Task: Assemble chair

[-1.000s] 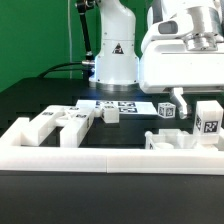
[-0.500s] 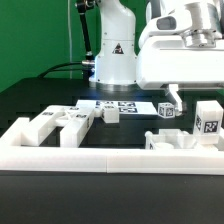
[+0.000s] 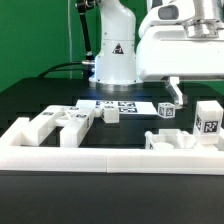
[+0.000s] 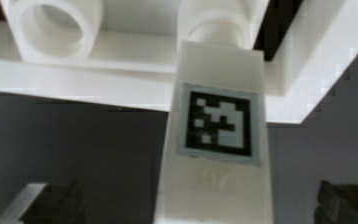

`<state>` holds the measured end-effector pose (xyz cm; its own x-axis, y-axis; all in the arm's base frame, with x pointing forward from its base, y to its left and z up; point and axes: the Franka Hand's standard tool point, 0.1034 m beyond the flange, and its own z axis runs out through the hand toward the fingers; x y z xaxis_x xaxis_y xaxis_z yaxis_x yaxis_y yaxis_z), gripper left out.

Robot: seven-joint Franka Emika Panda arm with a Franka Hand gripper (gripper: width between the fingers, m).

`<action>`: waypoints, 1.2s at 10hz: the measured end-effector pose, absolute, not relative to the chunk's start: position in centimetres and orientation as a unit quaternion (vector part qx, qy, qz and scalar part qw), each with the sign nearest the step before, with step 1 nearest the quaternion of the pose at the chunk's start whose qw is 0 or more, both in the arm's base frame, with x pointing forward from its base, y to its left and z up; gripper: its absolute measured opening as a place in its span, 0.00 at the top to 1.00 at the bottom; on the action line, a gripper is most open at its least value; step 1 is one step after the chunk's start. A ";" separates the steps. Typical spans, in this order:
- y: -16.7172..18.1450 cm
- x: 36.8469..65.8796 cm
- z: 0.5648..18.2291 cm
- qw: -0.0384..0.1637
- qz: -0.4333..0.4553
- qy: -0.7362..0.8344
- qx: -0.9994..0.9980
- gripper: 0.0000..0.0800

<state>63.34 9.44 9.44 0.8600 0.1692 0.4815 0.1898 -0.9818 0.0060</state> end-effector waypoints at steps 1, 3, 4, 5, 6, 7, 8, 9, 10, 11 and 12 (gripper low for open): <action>9.7 63.2 9.2 0.026 -0.215 -0.096 -0.972 0.19; 10.0 62.9 8.5 0.036 -0.127 -0.093 -0.987 0.19; 10.2 63.2 8.7 0.041 -0.089 -0.095 -0.991 0.19; 10.2 63.4 8.7 0.044 -0.065 -0.095 -0.992 0.19; 10.5 62.9 8.5 0.049 -0.012 -0.097 -0.994 0.19; 10.7 63.1 8.6 0.053 0.022 -0.100 -0.993 0.19; 10.9 63.1 8.4 0.055 0.045 -0.101 -0.992 0.19; 10.9 62.4 8.3 0.059 0.091 -0.104 -0.989 0.19; 10.9 62.5 8.2 0.062 0.121 -0.105 -0.985 0.19; 10.8 63.3 8.1 0.063 0.116 -0.107 -0.985 0.19; 10.5 63.4 8.2 0.063 0.115 -0.105 -0.986 0.19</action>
Offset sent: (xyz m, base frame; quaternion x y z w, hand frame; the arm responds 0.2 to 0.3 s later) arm 0.0137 -0.0052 -0.0014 0.0049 -0.2031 0.0022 0.9791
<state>63.43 10.51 8.18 0.9514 0.2219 -0.2137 0.1927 -0.9699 -0.1491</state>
